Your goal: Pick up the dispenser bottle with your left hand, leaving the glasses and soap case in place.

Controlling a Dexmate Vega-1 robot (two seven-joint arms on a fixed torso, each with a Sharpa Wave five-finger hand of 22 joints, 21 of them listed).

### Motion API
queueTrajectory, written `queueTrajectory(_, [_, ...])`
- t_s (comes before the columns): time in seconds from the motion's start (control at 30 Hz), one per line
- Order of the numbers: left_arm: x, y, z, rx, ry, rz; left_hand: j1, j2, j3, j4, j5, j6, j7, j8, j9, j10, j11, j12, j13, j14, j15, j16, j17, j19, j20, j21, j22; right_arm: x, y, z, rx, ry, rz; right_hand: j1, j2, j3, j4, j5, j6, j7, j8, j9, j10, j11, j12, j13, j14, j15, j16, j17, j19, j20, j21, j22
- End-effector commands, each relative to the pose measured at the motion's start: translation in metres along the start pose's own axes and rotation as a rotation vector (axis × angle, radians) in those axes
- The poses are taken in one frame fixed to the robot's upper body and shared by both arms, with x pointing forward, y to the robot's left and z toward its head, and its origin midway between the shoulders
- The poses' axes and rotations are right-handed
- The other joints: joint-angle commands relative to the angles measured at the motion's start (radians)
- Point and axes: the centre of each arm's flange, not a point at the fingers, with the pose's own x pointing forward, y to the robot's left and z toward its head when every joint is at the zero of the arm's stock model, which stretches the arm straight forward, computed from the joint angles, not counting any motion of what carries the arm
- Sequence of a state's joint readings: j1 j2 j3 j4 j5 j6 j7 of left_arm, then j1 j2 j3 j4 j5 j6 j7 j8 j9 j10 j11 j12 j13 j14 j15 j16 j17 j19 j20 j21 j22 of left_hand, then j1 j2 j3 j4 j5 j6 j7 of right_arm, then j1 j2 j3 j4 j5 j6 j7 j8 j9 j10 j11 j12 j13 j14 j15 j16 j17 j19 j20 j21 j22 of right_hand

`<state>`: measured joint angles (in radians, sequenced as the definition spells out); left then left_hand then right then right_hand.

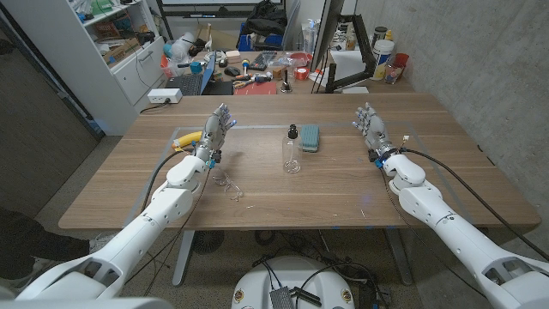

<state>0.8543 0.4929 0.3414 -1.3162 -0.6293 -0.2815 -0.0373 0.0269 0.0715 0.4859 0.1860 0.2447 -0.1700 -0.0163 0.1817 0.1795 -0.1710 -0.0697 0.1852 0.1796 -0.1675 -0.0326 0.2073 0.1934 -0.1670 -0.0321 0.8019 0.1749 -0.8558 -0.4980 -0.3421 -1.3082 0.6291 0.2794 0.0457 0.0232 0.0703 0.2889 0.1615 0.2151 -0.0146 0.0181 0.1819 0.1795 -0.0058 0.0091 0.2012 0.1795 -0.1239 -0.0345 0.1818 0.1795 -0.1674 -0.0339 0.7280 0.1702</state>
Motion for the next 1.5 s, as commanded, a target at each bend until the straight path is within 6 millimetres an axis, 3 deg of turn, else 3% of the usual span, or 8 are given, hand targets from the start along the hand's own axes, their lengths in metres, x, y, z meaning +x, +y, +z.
queueTrajectory(0.03, [0.0, -0.002, -0.001, 0.018, 0.01, -0.017, 0.006, 0.091, 0.003, -0.009, 0.005, -0.195, -0.006, 0.003, 0.004, -0.183, -0.016, 0.004, 0.004, -0.242, -0.026, 0.003, 0.0, -0.243, -0.054, 0.003, 0.003, -0.003, 0.0, 0.0, 0.007, -0.004, -0.007, 0.001, 0.055, 0.007, 0.0, 0.005, -0.009, 0.0, 0.006, 0.003, -0.01, -0.002, 0.004, 0.005, -0.009, -0.022, 0.008, 0.002, -0.028, -0.11, 0.003, 0.002])
queueTrajectory(0.33, [0.002, 0.001, -0.001, 0.051, 0.012, -0.019, 0.062, 0.037, 0.004, -0.065, 0.005, -0.21, -0.022, 0.002, 0.003, -0.19, -0.035, 0.0, 0.003, -0.249, -0.04, -0.005, -0.013, -0.243, -0.073, -0.018, -0.001, 0.0, 0.001, 0.0, 0.007, -0.001, -0.007, 0.002, 0.053, 0.006, -0.001, 0.005, -0.01, 0.001, 0.006, 0.003, -0.009, -0.001, 0.004, 0.005, -0.009, -0.021, 0.007, 0.001, -0.026, -0.109, -0.001, 0.002])
queueTrajectory(0.53, [0.005, 0.002, 0.003, 0.134, 0.025, -0.039, 0.152, -0.015, 0.005, -0.148, -0.002, -0.237, -0.027, 0.004, 0.003, -0.208, -0.045, -0.005, 0.004, -0.261, -0.042, -0.01, -0.017, -0.247, -0.081, -0.048, -0.001, 0.001, 0.001, -0.002, 0.008, 0.002, -0.009, 0.003, 0.052, 0.005, -0.002, 0.005, -0.01, 0.001, 0.006, 0.003, -0.01, -0.001, 0.004, 0.005, -0.008, -0.021, 0.007, 0.0, -0.025, -0.109, -0.004, 0.002])
queueTrajectory(0.63, [0.007, 0.002, 0.005, 0.171, 0.032, -0.053, 0.182, -0.031, 0.003, -0.175, -0.005, -0.256, -0.023, 0.002, 0.004, -0.218, -0.043, -0.006, 0.004, -0.268, -0.035, -0.012, -0.017, -0.251, -0.079, -0.059, 0.0, 0.001, 0.001, -0.002, 0.009, 0.002, -0.01, 0.004, 0.05, 0.004, -0.003, 0.005, -0.01, 0.002, 0.006, 0.003, -0.009, 0.001, 0.005, 0.005, -0.009, -0.02, 0.007, 0.0, -0.025, -0.108, -0.006, 0.002])
queueTrajectory(1.07, [0.012, 0.001, 0.015, 0.303, 0.031, -0.076, 0.275, -0.095, -0.011, -0.258, -0.008, -0.236, -0.012, 0.021, 0.006, -0.177, -0.039, 0.01, 0.006, -0.222, -0.027, 0.006, -0.015, -0.192, -0.068, -0.07, 0.0, 0.0, 0.001, -0.005, 0.016, 0.004, -0.019, 0.004, 0.048, 0.002, -0.004, 0.006, -0.011, 0.003, 0.006, 0.003, -0.01, 0.0, 0.005, 0.005, -0.008, -0.019, 0.007, 0.0, -0.023, -0.107, -0.01, 0.003])
queueTrajectory(1.5, [0.014, -0.005, 0.024, 0.412, 0.009, -0.086, 0.365, -0.181, -0.044, -0.329, 0.003, -0.2, 0.012, 0.03, 0.007, -0.122, -0.009, 0.018, 0.008, -0.157, -0.005, 0.02, -0.015, -0.108, -0.041, -0.078, -0.001, -0.003, -0.001, -0.005, 0.018, 0.002, -0.026, 0.003, 0.044, -0.002, -0.003, 0.006, -0.01, 0.003, 0.006, 0.003, -0.009, 0.003, 0.005, 0.005, -0.008, -0.019, 0.007, 0.0, -0.021, -0.106, -0.015, 0.003])
